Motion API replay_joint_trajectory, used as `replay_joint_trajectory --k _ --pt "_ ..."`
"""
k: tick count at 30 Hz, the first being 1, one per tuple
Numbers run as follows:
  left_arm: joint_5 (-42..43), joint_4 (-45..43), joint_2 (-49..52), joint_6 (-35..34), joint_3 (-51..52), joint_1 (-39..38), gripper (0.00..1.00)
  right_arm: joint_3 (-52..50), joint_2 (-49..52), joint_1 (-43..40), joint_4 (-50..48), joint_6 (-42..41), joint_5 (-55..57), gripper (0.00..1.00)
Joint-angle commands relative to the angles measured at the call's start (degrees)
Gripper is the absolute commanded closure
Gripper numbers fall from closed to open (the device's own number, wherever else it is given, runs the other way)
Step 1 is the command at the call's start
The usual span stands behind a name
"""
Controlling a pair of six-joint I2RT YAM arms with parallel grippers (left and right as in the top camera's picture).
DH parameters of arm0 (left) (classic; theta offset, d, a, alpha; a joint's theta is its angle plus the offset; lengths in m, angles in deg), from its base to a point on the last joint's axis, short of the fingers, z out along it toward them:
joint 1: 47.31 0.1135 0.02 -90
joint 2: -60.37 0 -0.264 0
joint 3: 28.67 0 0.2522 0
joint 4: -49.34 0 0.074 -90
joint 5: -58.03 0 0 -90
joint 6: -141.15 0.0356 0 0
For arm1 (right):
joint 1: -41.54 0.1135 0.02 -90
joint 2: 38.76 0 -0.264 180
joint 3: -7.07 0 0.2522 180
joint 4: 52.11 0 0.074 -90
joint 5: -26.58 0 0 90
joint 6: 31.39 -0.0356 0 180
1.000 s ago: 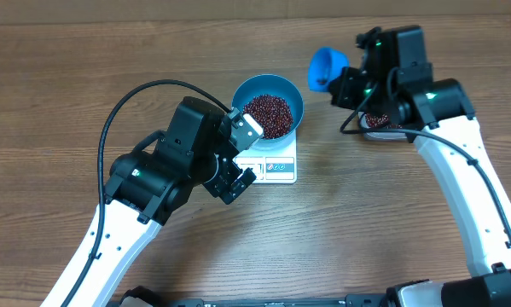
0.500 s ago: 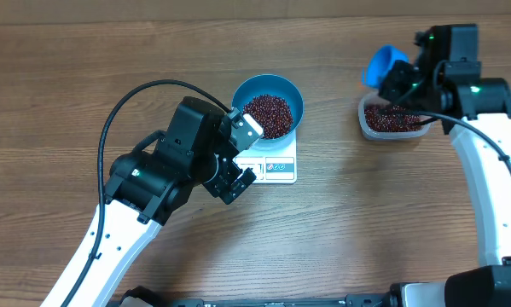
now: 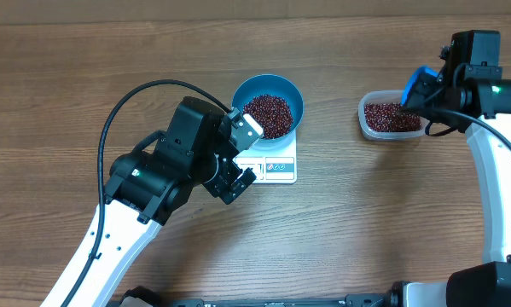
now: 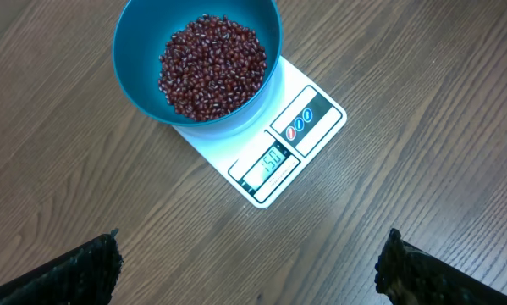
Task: Scoop item into bowl and weigh 150g on scale
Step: 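Move the scoop back over the bean tub with the right gripper, then lower the blue scoop into the clear bean tub, right gripper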
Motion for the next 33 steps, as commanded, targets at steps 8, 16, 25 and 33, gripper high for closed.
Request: replay_joint_trajectory --k 8,16,25,33 --pt "-0.2 -0.3 -0.2 1.0 -1.3 0.4 0.0 1.6 -0.1 -0.1 0.3 6.3 6.9 0.96" --pt "-0.2 -0.3 -0.2 1.0 -1.3 0.4 0.01 1.6 -0.1 0.0 0.8 9.6 7.5 0.96" --pt "-0.2 -0.3 -0.2 1.0 -1.3 0.4 0.0 1.6 -0.1 2.8 1.7 10.7 10.6 0.96" --pt "-0.2 -0.3 -0.2 1.0 -1.3 0.4 0.01 1.6 -0.1 8.1 3.1 10.7 17.6 0.96"
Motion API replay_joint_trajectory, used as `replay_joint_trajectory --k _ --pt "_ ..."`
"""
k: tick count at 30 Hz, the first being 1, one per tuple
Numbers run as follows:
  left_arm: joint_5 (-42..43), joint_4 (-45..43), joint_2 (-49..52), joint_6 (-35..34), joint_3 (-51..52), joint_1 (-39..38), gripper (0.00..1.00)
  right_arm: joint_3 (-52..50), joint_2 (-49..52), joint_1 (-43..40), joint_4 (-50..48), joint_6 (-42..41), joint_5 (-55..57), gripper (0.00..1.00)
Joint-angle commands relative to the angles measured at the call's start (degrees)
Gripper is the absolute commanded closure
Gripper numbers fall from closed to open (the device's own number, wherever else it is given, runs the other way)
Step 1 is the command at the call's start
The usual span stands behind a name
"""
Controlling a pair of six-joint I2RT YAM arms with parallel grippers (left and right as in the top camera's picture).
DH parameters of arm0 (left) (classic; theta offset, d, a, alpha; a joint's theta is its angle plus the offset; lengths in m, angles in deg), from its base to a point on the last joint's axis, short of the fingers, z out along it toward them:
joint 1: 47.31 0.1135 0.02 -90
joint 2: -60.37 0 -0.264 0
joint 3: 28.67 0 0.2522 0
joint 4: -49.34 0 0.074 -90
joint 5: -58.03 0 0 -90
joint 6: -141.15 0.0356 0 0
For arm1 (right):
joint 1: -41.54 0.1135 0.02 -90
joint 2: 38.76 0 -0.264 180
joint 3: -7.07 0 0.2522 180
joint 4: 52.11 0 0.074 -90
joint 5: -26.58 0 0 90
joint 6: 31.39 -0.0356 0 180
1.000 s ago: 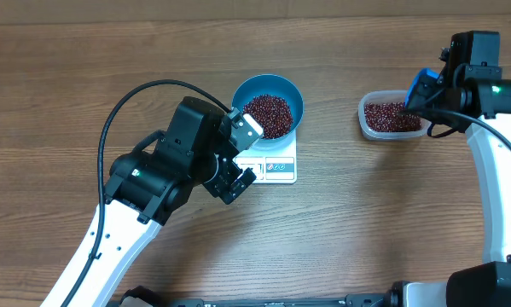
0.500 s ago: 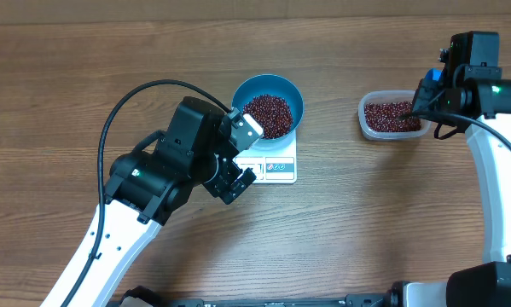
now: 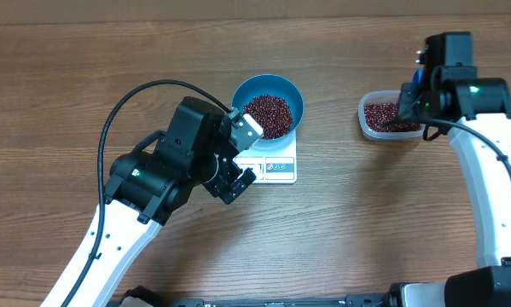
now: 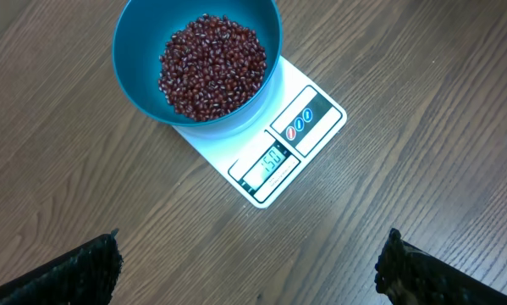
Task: Scoop item into bowl and weigh 150g on scale
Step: 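Lower the blue scoop into the clear bean tub, right gripper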
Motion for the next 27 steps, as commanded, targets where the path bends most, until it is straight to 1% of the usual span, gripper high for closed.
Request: replay_joint_trajectory --k 1,19,22,25,27 --pt "-0.2 -0.2 -0.2 1.0 -1.3 0.4 0.0 1.6 -0.1 1.6 0.5 0.2 5.4 0.96" --pt "-0.2 -0.3 -0.2 1.0 -1.3 0.4 0.01 1.6 -0.1 2.2 1.5 -0.5 9.6 0.96" --pt "-0.2 -0.3 -0.2 1.0 -1.3 0.4 0.0 1.6 -0.1 2.2 1.2 -4.3 9.4 0.96" --pt "-0.2 -0.2 -0.2 1.0 -1.3 0.4 0.0 1.6 -0.1 2.1 1.0 -10.6 6.5 0.96" --pt "-0.2 -0.3 -0.2 1.0 -1.3 0.4 0.0 1.6 -0.1 1.8 1.1 -16.2 2.9 0.96"
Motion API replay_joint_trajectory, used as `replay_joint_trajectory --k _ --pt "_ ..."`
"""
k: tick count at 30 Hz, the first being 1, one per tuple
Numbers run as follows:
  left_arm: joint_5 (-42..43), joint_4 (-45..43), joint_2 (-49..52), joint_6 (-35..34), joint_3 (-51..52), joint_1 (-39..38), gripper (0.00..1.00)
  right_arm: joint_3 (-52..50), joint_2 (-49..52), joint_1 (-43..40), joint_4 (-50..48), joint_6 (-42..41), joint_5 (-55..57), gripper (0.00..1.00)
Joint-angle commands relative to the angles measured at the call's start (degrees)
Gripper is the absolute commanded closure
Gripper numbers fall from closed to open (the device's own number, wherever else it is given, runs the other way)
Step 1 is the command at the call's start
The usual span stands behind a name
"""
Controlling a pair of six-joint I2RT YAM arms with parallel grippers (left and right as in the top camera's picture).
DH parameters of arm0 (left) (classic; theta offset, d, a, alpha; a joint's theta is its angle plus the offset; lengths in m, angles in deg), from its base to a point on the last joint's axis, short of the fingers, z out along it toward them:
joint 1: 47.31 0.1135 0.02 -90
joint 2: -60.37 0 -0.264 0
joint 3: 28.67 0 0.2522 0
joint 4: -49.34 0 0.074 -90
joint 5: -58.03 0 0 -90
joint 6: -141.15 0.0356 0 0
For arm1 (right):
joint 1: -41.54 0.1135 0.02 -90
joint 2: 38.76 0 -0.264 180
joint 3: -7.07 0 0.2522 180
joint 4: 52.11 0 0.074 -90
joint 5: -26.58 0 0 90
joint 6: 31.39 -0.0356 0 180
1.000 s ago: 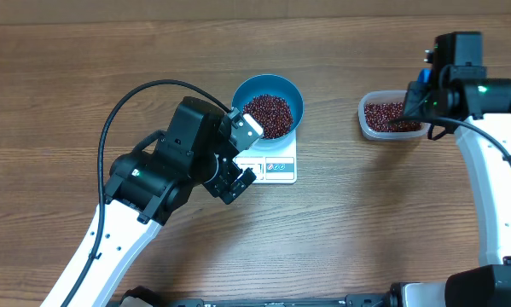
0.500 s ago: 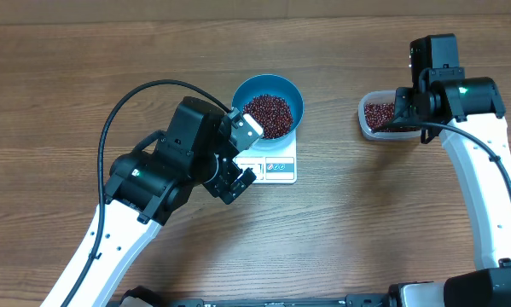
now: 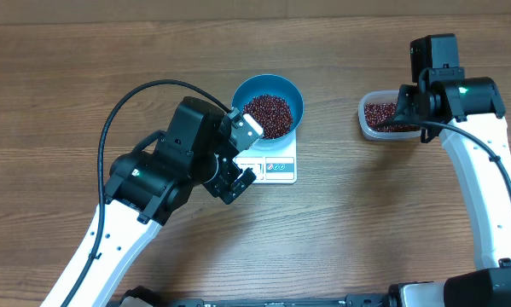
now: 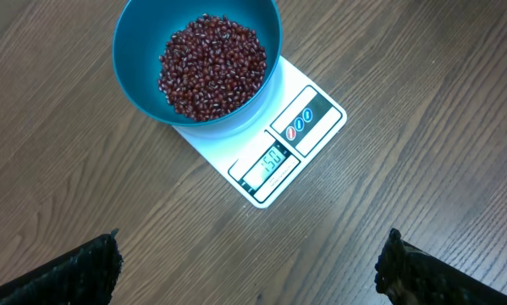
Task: Scoop item into bowl and weigh 150g on scale
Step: 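Lower the blue scoop into the clear bean tub, right gripper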
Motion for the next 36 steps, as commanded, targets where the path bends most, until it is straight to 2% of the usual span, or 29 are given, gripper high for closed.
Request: replay_joint_trajectory --k 1,5,13,22,29,36 --pt "-0.2 -0.3 -0.2 1.0 -1.3 0.4 0.0 1.6 -0.1 -0.5 -0.4 -11.7 -5.0 0.96" --pt "-0.2 -0.3 -0.2 1.0 -1.3 0.4 0.0 1.4 -0.1 -1.6 -0.4 -24.9 -7.4 0.96" --pt "-0.2 -0.2 -0.2 1.0 -1.3 0.4 0.0 0.6 -0.1 -1.7 -2.2 -42.6 -7.4 0.96" --pt "-0.2 -0.2 -0.2 1.0 -1.3 0.4 0.01 -6.9 0.0 -1.6 -12.9 -47.2 -12.2 0.96" --pt "-0.2 -0.2 -0.2 1.0 -1.3 0.4 0.0 -9.6 0.2 -1.6 -16.0 -49.9 -13.2 0.96" --pt "-0.2 -0.3 -0.2 1.0 -1.3 0.4 0.0 -14.3 0.4 -1.6 -16.9 -57.1 -13.1 0.96"
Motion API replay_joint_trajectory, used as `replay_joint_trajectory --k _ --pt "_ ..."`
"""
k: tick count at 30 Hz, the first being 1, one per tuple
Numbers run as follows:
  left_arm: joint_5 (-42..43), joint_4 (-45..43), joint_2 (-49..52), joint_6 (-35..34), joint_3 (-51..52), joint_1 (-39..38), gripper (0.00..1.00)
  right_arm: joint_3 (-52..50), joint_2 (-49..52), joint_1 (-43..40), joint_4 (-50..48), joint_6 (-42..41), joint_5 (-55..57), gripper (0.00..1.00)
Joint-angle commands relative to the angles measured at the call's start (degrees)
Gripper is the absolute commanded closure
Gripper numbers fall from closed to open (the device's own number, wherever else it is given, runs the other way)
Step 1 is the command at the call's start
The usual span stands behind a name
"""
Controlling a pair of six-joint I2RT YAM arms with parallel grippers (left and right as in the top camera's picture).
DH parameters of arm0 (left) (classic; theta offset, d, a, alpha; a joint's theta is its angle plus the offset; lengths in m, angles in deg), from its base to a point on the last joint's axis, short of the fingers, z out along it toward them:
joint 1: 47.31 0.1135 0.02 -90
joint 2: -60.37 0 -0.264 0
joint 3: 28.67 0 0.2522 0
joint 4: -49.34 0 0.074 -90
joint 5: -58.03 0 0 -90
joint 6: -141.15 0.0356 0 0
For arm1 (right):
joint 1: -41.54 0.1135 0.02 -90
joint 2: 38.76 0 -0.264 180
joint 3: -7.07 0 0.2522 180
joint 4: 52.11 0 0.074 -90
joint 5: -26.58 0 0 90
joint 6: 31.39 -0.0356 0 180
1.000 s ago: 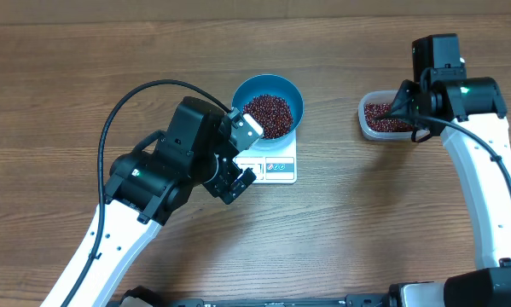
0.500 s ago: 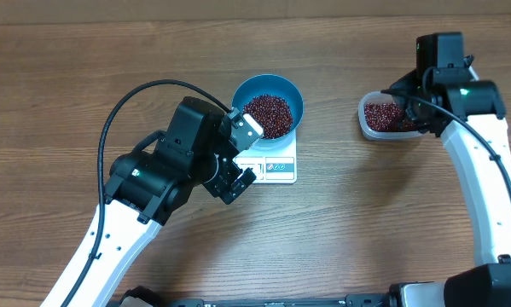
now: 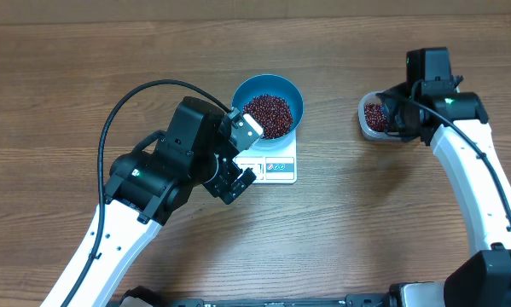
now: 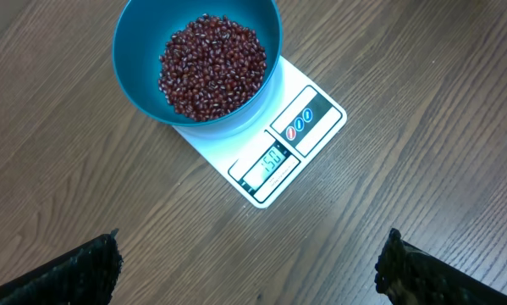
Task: Scoop item into bowl and weigh 150g on scale
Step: 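Lower the blue scoop into the clear bean tub, right gripper, then open the right gripper to release the scoop in the tub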
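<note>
A blue bowl (image 3: 269,104) (image 4: 198,59) full of red beans stands on the white scale (image 3: 276,166) (image 4: 291,140), whose display (image 4: 272,158) appears to read 150. My left gripper (image 3: 238,181) (image 4: 253,267) hovers open over bare table just in front of the scale, its fingertips (image 4: 92,263) wide apart. A clear container of red beans (image 3: 373,115) sits at the right. My right gripper (image 3: 397,119) is down over that container and covers its right half; its jaws and any scoop are hidden under the wrist.
The left arm's black cable (image 3: 136,98) loops over the table left of the bowl. The wooden table (image 3: 366,222) stretches around the scale and container. The right arm (image 3: 477,196) runs along the right edge.
The right wrist has shifted left and now covers more of the bean container. The left arm, bowl, scale and reading are unchanged.
The right gripper held a blue scoop at the container's right edge. It then stood over the container's right side with the scoop dipped out of sight, and edged left at each moment since. The left gripper stayed open before the scale, which showed the same reading throughout.
</note>
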Motion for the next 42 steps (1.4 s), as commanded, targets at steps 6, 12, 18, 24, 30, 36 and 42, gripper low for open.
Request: replay_joint_trajectory --k 6,12,18,24,30,36,42 --pt "-0.2 -0.3 -0.2 1.0 -1.3 0.4 0.0 -5.9 0.1 -0.2 -8.4 -4.7 -1.8 0.96" --pt "-0.2 -0.3 -0.2 1.0 -1.3 0.4 0.01 -5.9 0.1 -0.2 -11.2 -4.7 -2.0 0.96" --pt "-0.2 -0.3 -0.2 1.0 -1.3 0.4 0.0 -6.0 0.1 -0.2 -11.2 -4.7 -1.5 0.83" --pt "-0.2 -0.3 -0.2 1.0 -1.3 0.4 0.0 -6.8 0.2 -0.2 -11.1 -4.5 -0.2 0.75" --pt "-0.2 -0.3 -0.2 1.0 -1.3 0.4 0.0 -6.8 0.2 -0.2 -11.2 -4.0 0.5 0.55" --pt "-0.2 -0.3 -0.2 1.0 -1.3 0.4 0.01 -6.8 0.2 -0.2 -11.0 1.0 0.4 0.3" --pt "-0.2 -0.3 -0.2 1.0 -1.3 0.4 0.01 -6.6 0.2 -0.2 -11.0 2.3 0.4 0.19"
